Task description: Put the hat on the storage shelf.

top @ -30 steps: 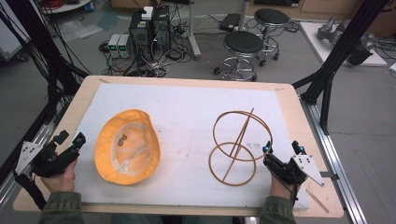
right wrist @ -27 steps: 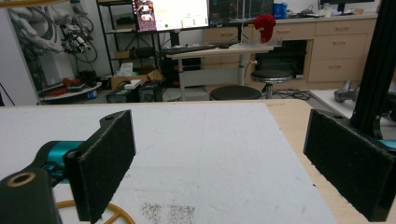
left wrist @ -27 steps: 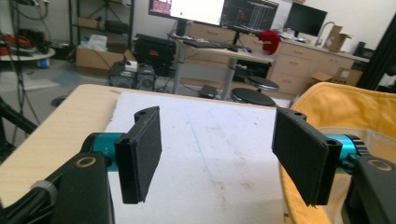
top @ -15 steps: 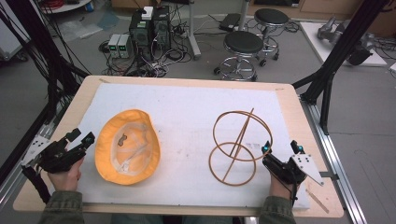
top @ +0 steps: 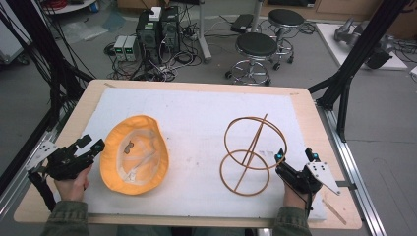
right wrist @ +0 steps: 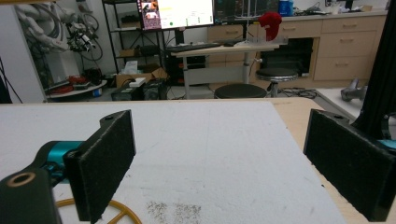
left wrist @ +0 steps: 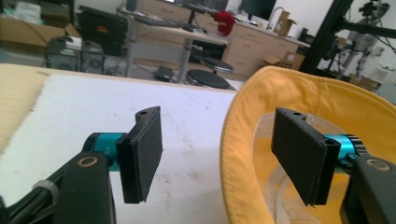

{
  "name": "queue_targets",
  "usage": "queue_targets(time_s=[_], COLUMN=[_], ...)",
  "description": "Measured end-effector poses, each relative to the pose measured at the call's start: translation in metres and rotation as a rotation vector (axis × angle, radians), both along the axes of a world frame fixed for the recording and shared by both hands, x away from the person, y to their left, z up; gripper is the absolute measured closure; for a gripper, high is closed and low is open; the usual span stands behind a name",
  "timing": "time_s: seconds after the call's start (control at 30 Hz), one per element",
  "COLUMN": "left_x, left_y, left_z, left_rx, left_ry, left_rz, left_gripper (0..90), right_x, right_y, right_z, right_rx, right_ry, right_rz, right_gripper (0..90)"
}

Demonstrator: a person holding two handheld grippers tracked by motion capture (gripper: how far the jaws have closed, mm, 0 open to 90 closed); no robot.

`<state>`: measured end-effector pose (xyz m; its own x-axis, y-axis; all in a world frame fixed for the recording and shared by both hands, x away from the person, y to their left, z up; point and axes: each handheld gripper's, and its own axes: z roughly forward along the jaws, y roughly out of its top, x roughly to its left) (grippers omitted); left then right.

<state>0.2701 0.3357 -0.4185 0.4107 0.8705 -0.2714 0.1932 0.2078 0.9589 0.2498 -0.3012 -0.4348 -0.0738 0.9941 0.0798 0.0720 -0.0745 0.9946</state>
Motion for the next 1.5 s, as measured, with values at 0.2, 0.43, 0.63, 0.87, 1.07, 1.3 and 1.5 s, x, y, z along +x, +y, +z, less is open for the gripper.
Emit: queue_targets(time_s=[0.2, 0.43, 0.63, 0.87, 1.07, 1.3, 1.5], left_x=[0.006, 0.011, 0.021, 0.024, 0.023, 0.02, 0.019], left_y=[-0.004, -0.004, -0.003, -0.005, -0.006, -0.01, -0.01], left_z=[-0.004, -0.006, -0.012, -0.014, -0.012, -0.01, -0.009], left_rx=[0.007, -0.02, -0.081, -0.127, -0.139, -0.145, -0.134], left_ry=[0.037, 0.067, 0.114, 0.174, 0.175, 0.136, 0.116], left_rz=[-0.047, -0.074, -0.104, -0.133, -0.139, -0.15, -0.16], left_gripper=[35.4, 35.4, 35.4, 46.0, 82.5, 85.1, 85.4], right_x=[0.0, 0.001, 0.0, 0.001, 0.001, 0.0, 0.0], right_y=[0.0, 0.001, 0.001, 0.001, 0.001, 0.001, 0.001], right_z=[0.0, 0.0, 0.0, 0.0, 0.0, 0.0, 0.0], right_rx=[0.003, -0.001, -0.002, 0.001, 0.001, 0.006, 0.005], right_ry=[0.004, 0.005, 0.003, 0.008, 0.008, 0.011, 0.012], right_rz=[0.004, 0.009, 0.007, 0.005, 0.002, 0.001, 0.001], right_gripper=[7.9, 8.0, 7.9, 7.9, 7.9, 7.9, 8.0])
